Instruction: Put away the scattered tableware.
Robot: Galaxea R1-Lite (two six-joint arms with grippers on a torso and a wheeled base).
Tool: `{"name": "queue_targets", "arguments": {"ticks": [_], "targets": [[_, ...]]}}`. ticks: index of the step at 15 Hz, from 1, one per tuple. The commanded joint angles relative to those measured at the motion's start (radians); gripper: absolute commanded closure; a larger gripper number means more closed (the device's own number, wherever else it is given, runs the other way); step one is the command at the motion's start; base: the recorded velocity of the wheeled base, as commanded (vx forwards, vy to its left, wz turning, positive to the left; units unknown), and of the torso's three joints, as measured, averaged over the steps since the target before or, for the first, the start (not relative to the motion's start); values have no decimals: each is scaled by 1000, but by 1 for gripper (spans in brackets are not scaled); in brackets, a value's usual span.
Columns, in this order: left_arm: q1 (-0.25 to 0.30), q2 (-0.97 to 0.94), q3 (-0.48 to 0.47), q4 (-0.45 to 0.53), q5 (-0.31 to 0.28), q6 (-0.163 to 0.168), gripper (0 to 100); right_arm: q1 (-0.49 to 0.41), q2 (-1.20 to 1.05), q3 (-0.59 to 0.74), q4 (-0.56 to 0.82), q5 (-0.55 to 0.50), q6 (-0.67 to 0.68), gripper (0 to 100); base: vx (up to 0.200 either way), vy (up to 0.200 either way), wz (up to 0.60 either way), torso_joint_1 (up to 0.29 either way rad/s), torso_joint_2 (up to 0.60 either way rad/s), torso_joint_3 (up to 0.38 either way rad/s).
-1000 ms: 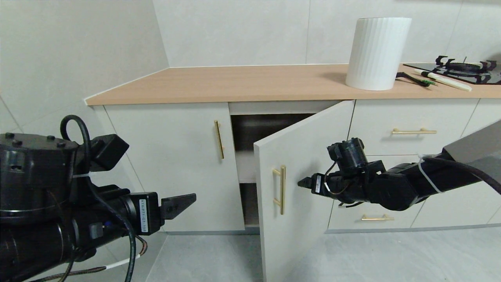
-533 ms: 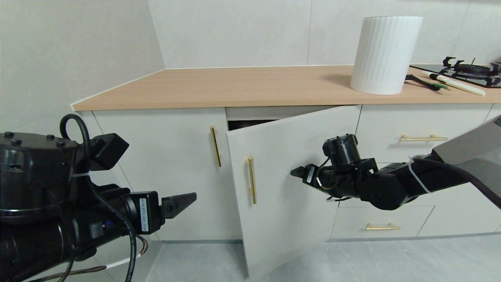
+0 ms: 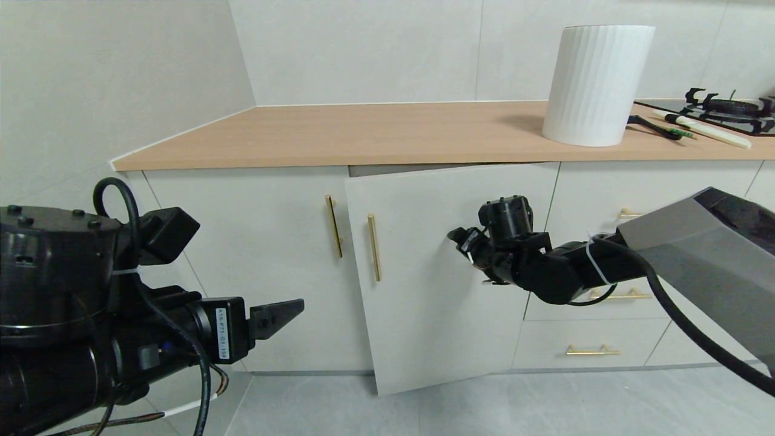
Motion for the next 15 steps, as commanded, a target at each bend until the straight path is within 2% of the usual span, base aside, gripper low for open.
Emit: {"name": "queue_targets", "arguments": {"ticks": [1,6,11,14,15], "targets": [[0,1,0,-1,1,0,0,-30,69,-59,0,-16,12,0,0,0,0,0,0,0],[0,2,1,-1,1,0,0,-65,121,-119,1,-73,22,0,0,0,0,0,0,0],[0,4,1,-1,1,0,0,-65,98,-109,1,-73,22,0,0,0,0,0,0,0],[0,2,1,-1,1,0,0,-58,-13,-11,0,-35,18,0,0,0,0,0,0,0],[0,1,1,-1,1,-2,0,-42,-118,78,-2,30,14,0,0,0,0,0,0,0]]}}
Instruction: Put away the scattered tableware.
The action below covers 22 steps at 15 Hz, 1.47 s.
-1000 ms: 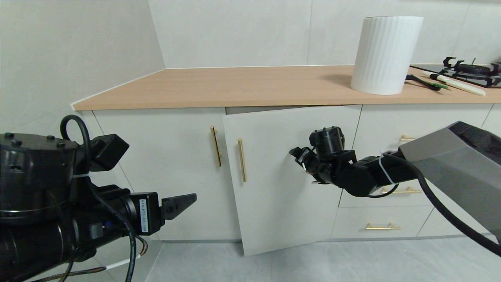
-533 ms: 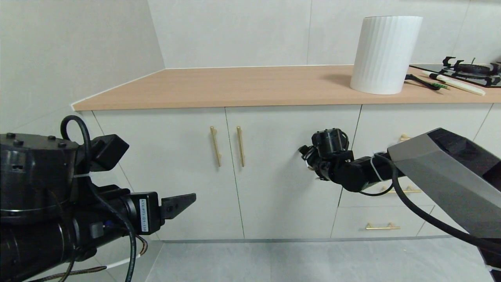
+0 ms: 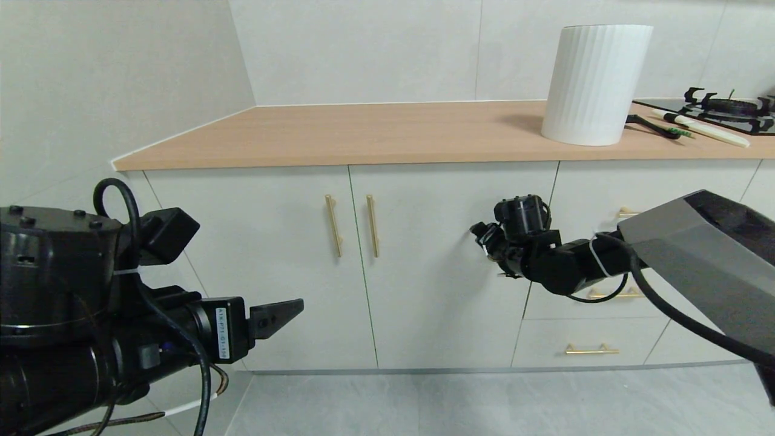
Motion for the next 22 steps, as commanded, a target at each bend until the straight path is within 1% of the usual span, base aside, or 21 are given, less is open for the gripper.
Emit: {"name": "queue_targets", "arguments": {"ticks": [1,3,4,5,6,7,8,9,11,12,13,14,15,16,17,19,20,21,22], "targets": [[0,-3,-2,0,-1,1,0,32,-240,177,1,117,-31,0,0,0,0,0,0,0],[2,-7,-2,0,1,1,0,43,-394,295,-27,168,-102,0,0,0,0,0,0,0],[2,-13,-2,0,2,4,0,44,-448,336,-50,168,-123,0,0,0,0,0,0,0],[2,-42,0,0,4,16,0,43,-555,404,-76,165,-189,0,0,0,0,0,0,0],[3,-72,1,0,5,47,0,41,-661,473,-79,159,-258,0,0,0,0,0,0,0],[8,-85,4,0,5,62,0,39,-710,505,-79,157,-288,0,0,0,0,0,0,0],[32,-148,24,0,5,111,0,39,-883,623,-79,148,-373,0,0,0,0,0,0,0],[48,-202,31,0,5,140,0,38,-1014,723,-79,145,-438,0,0,0,0,0,0,0],[54,-312,49,1,5,157,0,12,-1270,875,-70,130,-574,0,0,0,0,0,0,0],[55,-338,57,3,5,159,0,1,-1326,905,-68,127,-608,0,0,0,0,0,0,0],[55,-449,112,6,4,163,0,-57,-1509,976,-28,117,-729,0,0,0,0,0,0,0],[58,-542,152,9,2,188,0,-100,-1630,987,42,117,-775,0,0,0,0,0,0,0],[83,-622,185,15,-1,217,0,-135,-1728,979,134,117,-789,0,0,0,0,0,0,0],[129,-710,219,30,-1,246,0,-181,-1843,973,266,117,-797,0,0,0,0,0,0,0],[143,-750,230,43,-2,252,0,-198,-1899,971,323,117,-806,0,0,0,0,0,0,0],[209,-931,248,142,-13,254,0,-221,-2156,970,558,111,-860,0,0,0,0,0,0,0],[225,-987,248,178,-22,255,0,-231,-2218,954,621,102,-887,0,0,0,0,0,0,0],[255,-1046,250,222,-42,254,0,-240,-2216,916,656,42,-884,0,0,0,0,0,0,0],[279,-1092,258,247,-59,255,0,-243,-2216,896,659,-7,-884,0,0,0,0,0,0,0]]}}
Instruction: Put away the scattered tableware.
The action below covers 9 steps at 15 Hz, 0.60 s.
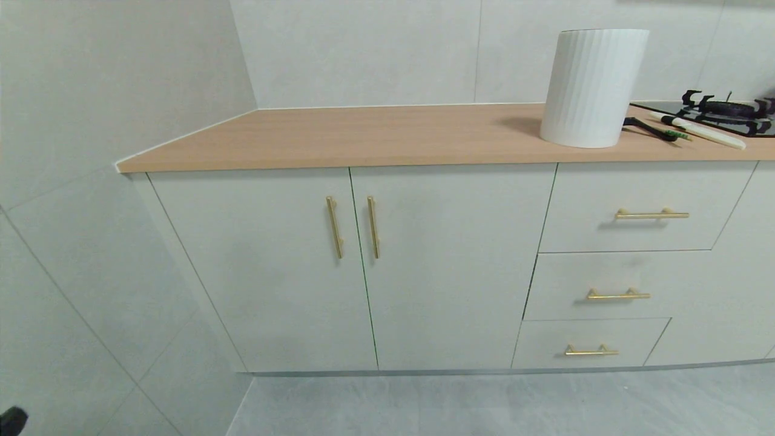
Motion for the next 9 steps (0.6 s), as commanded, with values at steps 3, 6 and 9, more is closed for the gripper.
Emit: {"name": "queue_targets", "arguments": {"ticks": [3,6,9], "targets": [[139,-288,67,103,-52,57,0,-151,-160,-45,121,-98,-29,0,0,0,0,0,0,0],[188,-287,96,98,35,60,0,-248,-237,33,150,-100,-34,0,0,0,0,0,0,0],[280,-329,142,61,29,70,0,-257,-262,116,154,-123,-26,0,0,0,0,0,0,0]]}}
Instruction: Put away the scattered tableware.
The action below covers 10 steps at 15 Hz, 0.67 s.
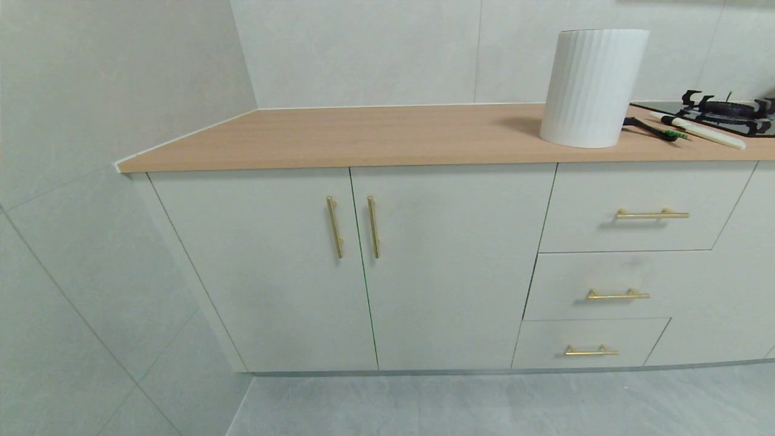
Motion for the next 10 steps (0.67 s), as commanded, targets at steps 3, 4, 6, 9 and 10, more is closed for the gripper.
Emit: {"name": "queue_targets", "arguments": {"ticks": [3,4,6,9,10], "targets": [[61,-89,172,-70,-39,76,0,-9,-24,87,-9,1,5,0,0,0,0,0,0,0],[61,-89,229,-116,-41,83,0,-9,-24,147,-42,7,6,0,0,0,0,0,0,0],[61,-89,338,-245,-61,108,0,-9,-24,325,-266,93,1,0,0,0,0,0,0,0],[61,-89,338,-192,-171,99,0,-9,-24,468,-394,251,-28,0,0,0,0,0,0,0],[61,-89,338,-190,-180,99,0,-9,-23,466,-365,266,-28,0,0,0,0,0,0,0]]}}
